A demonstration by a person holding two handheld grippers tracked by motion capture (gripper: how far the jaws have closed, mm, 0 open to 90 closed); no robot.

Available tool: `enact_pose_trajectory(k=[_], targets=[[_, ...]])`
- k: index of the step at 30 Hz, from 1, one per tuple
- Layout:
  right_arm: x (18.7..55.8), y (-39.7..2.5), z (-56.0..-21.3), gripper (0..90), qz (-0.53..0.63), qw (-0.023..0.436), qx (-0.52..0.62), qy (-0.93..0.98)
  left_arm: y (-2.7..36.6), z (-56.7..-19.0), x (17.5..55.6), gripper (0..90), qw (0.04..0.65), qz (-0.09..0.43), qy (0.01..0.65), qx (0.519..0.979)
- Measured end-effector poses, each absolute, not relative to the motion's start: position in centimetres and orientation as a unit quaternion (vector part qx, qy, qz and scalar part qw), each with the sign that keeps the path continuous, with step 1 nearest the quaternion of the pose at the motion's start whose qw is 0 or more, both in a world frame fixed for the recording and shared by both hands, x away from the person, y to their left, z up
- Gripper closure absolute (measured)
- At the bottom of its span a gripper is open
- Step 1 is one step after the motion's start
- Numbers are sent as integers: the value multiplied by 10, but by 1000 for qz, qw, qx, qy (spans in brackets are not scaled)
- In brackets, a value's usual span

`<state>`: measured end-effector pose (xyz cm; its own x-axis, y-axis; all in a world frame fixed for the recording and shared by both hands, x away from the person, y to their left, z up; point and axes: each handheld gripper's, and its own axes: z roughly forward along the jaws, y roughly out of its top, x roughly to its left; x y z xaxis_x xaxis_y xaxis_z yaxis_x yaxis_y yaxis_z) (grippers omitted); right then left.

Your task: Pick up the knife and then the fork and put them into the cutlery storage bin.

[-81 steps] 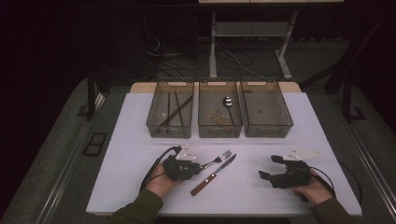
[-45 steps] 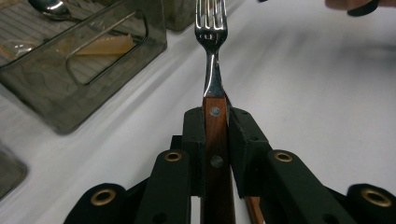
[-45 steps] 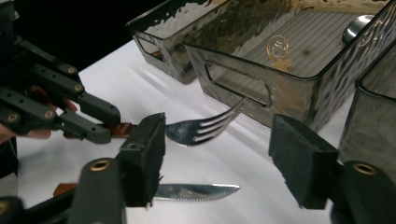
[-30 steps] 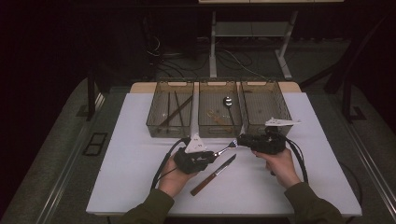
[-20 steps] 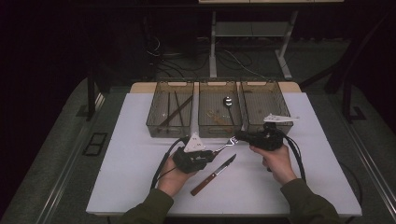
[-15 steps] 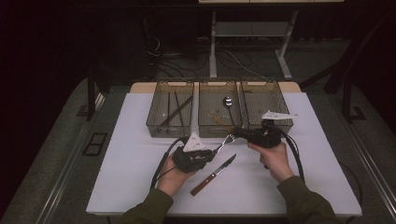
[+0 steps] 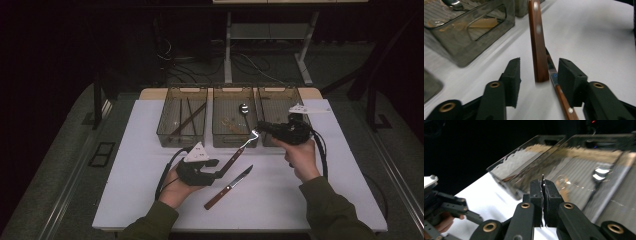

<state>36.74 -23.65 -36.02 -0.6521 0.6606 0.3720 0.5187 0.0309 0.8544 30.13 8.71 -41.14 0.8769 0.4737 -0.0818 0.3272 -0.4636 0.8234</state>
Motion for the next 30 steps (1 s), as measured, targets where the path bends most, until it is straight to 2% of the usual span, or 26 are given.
enact_pose_trajectory(k=[14,21,30], targets=[[385,-284,-310,868,535,145,432,711,138,-418,294,360,466,85,250,844],[392,-314,-296,868,524,182,452,698,158,-425,288,273,473,85,267,836],[404,-352,-285,868,510,213,480,681,169,-434,282,93,468,92,279,834]])
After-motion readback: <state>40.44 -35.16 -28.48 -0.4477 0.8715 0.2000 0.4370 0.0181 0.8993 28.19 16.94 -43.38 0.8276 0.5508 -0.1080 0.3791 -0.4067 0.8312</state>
